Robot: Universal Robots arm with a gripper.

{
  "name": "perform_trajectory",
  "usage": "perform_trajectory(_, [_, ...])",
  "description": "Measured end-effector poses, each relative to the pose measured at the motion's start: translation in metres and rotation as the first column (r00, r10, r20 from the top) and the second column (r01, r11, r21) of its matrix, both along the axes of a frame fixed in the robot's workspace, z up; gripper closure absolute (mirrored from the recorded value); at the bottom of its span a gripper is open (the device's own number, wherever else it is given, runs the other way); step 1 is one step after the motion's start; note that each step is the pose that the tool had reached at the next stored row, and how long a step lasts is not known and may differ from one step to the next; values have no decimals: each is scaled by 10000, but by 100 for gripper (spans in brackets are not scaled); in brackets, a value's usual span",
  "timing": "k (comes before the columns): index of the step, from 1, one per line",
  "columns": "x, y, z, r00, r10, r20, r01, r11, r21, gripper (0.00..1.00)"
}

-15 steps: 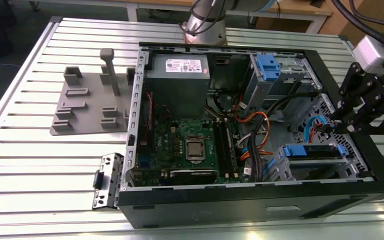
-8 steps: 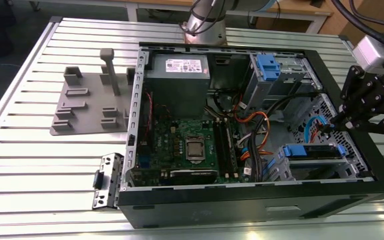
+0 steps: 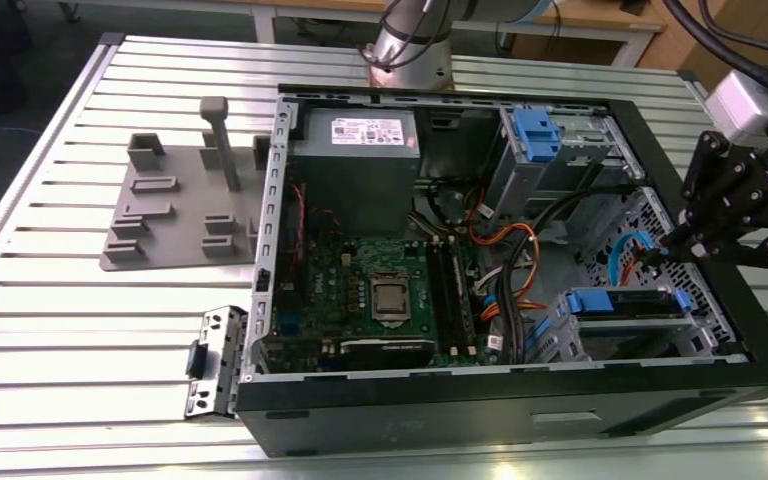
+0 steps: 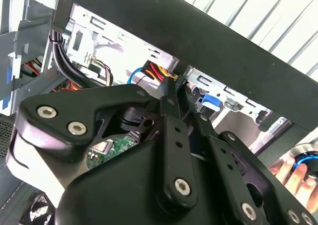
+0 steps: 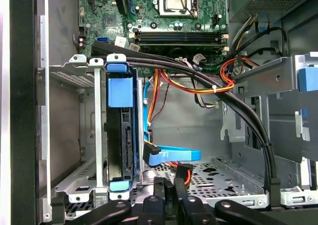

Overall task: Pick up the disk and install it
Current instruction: 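Insert the first disk wire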

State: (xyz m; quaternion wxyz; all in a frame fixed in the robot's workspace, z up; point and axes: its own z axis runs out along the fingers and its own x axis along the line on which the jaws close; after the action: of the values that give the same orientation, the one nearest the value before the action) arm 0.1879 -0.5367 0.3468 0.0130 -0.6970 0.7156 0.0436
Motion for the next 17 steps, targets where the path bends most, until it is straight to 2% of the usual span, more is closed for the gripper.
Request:
perform_trajectory(3, [0,0,84,10000,0,0,0,10000,-2,81])
perform_trajectory(13, [-63,-19,80,10000,0,0,0,10000,13,81])
perform_trajectory(14, [-66,-36,78,10000,0,-1,0,10000,12,81])
perform_trajectory(17, [-67,-164,65,10000,0,0,0,10000,14,81])
